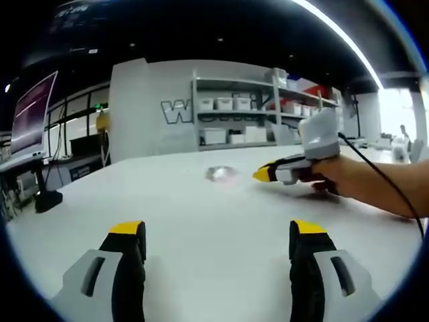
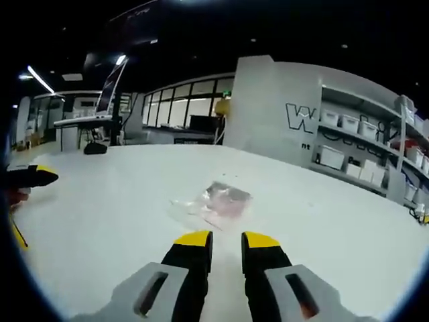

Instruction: Open the resealable bag by pulling the two sides of the seal apart until the entire bag opening is separated and visibly accessible.

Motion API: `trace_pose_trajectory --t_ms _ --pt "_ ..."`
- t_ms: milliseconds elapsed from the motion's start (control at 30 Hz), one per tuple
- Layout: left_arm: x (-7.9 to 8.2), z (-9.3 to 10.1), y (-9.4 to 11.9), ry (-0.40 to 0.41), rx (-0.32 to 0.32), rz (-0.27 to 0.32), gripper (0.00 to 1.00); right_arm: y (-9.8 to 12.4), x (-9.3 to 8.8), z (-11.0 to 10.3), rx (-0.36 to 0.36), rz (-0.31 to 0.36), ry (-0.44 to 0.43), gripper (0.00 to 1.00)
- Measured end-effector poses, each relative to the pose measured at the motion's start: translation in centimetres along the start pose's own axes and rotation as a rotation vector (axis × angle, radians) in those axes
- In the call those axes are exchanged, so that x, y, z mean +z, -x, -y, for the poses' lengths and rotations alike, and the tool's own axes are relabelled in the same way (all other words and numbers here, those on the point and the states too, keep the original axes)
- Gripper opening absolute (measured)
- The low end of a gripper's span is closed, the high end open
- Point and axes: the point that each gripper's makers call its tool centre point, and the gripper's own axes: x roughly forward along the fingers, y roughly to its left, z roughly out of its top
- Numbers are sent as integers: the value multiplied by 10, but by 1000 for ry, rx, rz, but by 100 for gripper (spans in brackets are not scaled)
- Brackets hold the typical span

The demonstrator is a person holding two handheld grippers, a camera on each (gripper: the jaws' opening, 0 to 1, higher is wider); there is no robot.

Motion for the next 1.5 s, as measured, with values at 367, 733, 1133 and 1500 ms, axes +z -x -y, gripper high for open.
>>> trace_pose_trajectory --t_ms 367,733,1133,1500 --pt "0 0 -1 1 -3 2 87 -13 -7 3 -3 -46 27 15" --pt "1 -1 -1 2 1 3 87 -25 -5 11 -34 -51 66 15" --pt "-1 -1 -1 -1 5 -6 86 -33 3 9 -12 -5 126 13" --pt "-2 -3 -2 -3 8 -15 86 -39 8 -3 43 11 176 5"
